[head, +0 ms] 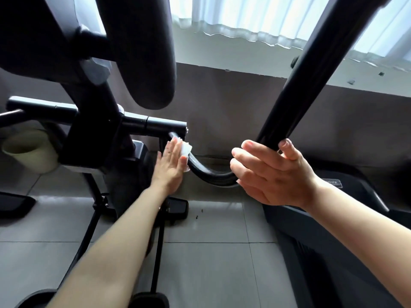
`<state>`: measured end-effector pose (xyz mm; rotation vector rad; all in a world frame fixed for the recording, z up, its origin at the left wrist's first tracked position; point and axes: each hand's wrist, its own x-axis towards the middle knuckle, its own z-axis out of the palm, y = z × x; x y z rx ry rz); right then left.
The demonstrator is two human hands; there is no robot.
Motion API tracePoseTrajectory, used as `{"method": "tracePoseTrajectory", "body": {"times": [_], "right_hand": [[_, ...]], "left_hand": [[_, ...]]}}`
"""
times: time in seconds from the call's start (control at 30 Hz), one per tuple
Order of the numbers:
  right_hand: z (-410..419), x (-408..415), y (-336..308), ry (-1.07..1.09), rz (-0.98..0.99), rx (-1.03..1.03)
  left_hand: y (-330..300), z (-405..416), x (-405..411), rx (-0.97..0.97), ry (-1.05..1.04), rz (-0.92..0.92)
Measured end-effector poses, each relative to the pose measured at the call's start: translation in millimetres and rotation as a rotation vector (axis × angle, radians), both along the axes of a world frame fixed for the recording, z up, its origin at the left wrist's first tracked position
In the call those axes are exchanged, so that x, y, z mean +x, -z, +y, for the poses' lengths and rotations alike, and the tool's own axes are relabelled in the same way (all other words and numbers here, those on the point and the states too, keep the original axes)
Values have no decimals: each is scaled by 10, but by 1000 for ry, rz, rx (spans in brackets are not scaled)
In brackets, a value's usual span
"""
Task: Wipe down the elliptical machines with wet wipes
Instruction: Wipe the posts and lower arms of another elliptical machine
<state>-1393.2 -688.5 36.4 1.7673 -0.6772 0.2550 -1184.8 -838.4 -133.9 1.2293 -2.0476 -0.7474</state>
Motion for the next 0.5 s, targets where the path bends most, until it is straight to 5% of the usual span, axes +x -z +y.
{"method": "tracePoseTrajectory", "body": {"times": [0.07, 0.3, 0.5], "right_hand": [[-15, -10, 28, -13, -7, 0], [-14, 1, 63, -18, -33, 14], [-9, 17, 51, -9, -47, 39]], "left_hand": [[-74, -182, 71, -21, 30, -135], [-107, -396, 34, 12, -1, -144], [-172, 341, -308, 23, 52, 321]]}}
